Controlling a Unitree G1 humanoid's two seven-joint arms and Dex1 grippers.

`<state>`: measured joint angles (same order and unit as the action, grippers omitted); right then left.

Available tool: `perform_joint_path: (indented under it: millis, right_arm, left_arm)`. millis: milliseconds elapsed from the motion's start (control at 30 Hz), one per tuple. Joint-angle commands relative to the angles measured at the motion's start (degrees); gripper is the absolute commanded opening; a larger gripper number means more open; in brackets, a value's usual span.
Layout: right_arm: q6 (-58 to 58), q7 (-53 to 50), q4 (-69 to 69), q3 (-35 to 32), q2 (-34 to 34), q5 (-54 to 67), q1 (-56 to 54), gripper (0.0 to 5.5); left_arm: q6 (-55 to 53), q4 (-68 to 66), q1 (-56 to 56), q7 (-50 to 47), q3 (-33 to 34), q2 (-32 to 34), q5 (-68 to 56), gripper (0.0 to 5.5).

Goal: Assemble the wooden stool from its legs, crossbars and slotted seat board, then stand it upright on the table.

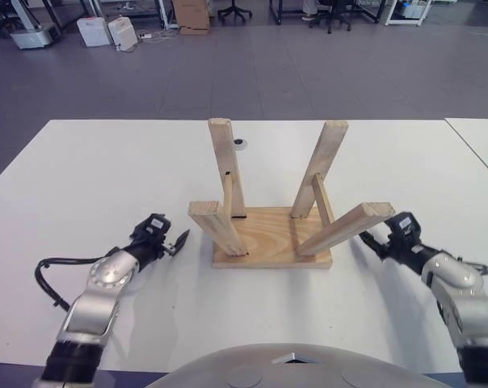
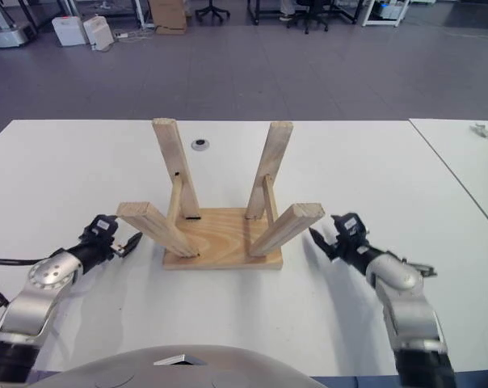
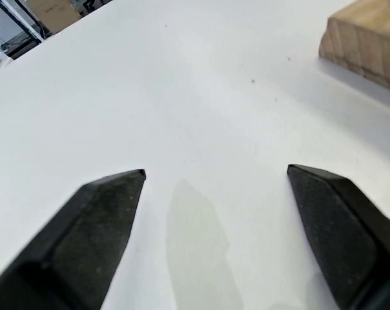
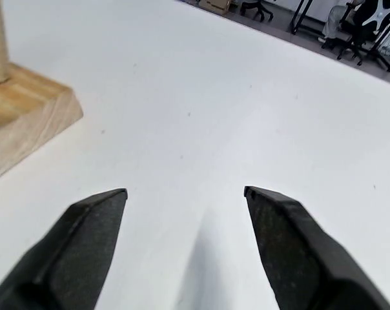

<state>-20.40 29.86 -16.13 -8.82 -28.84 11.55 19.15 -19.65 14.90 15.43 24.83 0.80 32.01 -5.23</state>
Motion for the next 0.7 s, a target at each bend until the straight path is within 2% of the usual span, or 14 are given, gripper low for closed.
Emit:
perform_joint_path:
  millis: [33,100,200,333,500,700]
  right_arm:
    - [-7.1,-3.7,-10.6,4.2,4.6,2.0,6.0,3.39]
    - [-9.6,-3.2,-12.0,9.3,4.6,1.1,5.1,3.39]
    - [-12.6,-1.7,-13.5,12.3,3.5,1.8,3.7,3.39]
    - [-14.9,-0.5,-15.6,13.6,3.7,4.1,0.5,3.39]
    - [-23.4,0.2,-24.3,3.7,7.6,21.7,-4.2,3.39]
    - [-30.0,1.4,-29.2,-8.2,1.2,35.1,-7.8,3.39]
  left_arm:
    - [-6.0,10.3,7.2,4.5,-3.6,1.7,-2.3,4.05]
    - [-7.3,11.3,6.0,6.6,-8.2,2.8,-0.3,4.05]
    - [-9.8,12.5,1.2,8.3,-12.4,2.3,0.2,4.05]
    - [-11.8,15.4,-3.3,10.0,-13.0,0.5,-3.4,4.05]
    - [-20.3,25.4,-5.9,11.7,-6.7,-1.1,-14.6,4.05]
    - [-27.6,31.9,-8.3,13.6,5.4,0.3,-29.1,4.05]
